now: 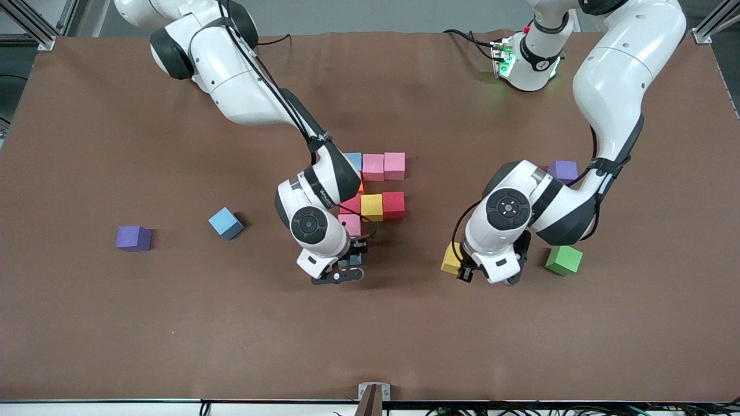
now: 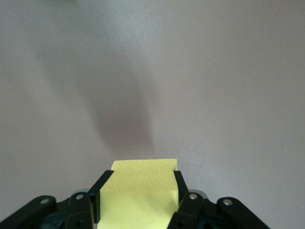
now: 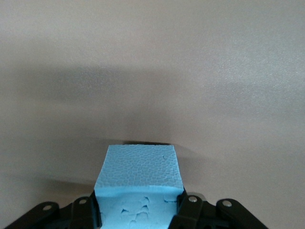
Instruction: Arrange 11 blocks into digit 3
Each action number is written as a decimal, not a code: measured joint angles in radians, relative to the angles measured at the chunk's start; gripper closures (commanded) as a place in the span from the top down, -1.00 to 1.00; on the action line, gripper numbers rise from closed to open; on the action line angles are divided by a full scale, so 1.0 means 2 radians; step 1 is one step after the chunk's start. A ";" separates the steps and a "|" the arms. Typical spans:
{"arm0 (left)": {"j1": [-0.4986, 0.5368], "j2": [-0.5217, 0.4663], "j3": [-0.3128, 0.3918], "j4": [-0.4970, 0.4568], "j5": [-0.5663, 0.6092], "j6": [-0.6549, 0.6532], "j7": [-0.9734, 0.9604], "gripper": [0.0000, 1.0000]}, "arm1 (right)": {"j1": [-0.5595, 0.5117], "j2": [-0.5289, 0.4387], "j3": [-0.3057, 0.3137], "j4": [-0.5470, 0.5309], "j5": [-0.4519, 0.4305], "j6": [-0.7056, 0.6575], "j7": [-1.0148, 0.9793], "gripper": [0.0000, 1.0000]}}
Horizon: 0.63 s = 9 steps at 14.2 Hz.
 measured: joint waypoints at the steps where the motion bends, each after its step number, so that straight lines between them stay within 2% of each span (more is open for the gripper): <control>1: -0.003 0.000 0.000 0.000 0.000 0.000 -0.005 -0.97 | 0.000 0.000 -0.001 0.000 0.000 -0.003 0.000 -0.48; 9: -0.009 0.001 0.000 0.000 -0.003 0.000 -0.009 -0.97 | 0.009 0.000 -0.015 0.002 0.000 -0.024 -0.005 -0.49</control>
